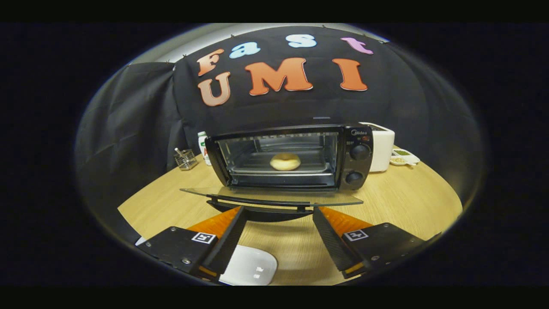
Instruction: Open the toaster oven, put the food inside, and close the toaster oven door.
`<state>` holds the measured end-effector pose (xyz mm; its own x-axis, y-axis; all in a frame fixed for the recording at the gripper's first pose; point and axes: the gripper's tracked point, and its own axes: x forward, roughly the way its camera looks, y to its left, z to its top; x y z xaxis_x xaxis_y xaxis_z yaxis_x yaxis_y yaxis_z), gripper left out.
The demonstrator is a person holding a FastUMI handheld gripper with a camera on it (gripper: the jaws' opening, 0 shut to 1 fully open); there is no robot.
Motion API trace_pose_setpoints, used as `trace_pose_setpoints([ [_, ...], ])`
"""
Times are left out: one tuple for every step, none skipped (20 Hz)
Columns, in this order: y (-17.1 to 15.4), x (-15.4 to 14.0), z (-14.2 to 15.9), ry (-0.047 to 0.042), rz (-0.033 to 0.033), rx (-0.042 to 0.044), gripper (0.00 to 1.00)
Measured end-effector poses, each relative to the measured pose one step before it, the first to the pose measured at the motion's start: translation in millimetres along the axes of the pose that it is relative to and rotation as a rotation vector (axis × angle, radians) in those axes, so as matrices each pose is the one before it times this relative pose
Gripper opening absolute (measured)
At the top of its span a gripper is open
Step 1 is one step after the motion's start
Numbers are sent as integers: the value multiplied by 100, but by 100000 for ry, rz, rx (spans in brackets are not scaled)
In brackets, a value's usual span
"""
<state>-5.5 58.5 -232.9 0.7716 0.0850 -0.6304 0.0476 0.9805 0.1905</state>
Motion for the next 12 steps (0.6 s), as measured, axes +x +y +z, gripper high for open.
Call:
trace_pose_setpoints([
  [-57, 166, 860, -1956, 112, 61, 94],
  [-17, 142, 966, -2183, -592, -555, 95],
  [15, 310, 999, -2527, -905, -2143, 96],
  [2, 376, 996, -2329, -1140, -3084, 96],
  [14, 481, 1111, -2677, -1035, -3928, 96],
  [-18, 530, 1101, -2801, -1343, -4433, 96],
  [-173, 688, 1087, -2147, -2436, -4432, 95],
  [-339, 606, 1002, -2989, -2472, -4081, 95],
  [-235, 750, 975, -2447, -2524, -3451, 95],
  [197, 714, 596, -2163, -735, -2748, 95],
  [193, 870, 630, -1476, -640, -1429, 95],
  [36, 840, -174, 1023, -440, -477, 94],
])
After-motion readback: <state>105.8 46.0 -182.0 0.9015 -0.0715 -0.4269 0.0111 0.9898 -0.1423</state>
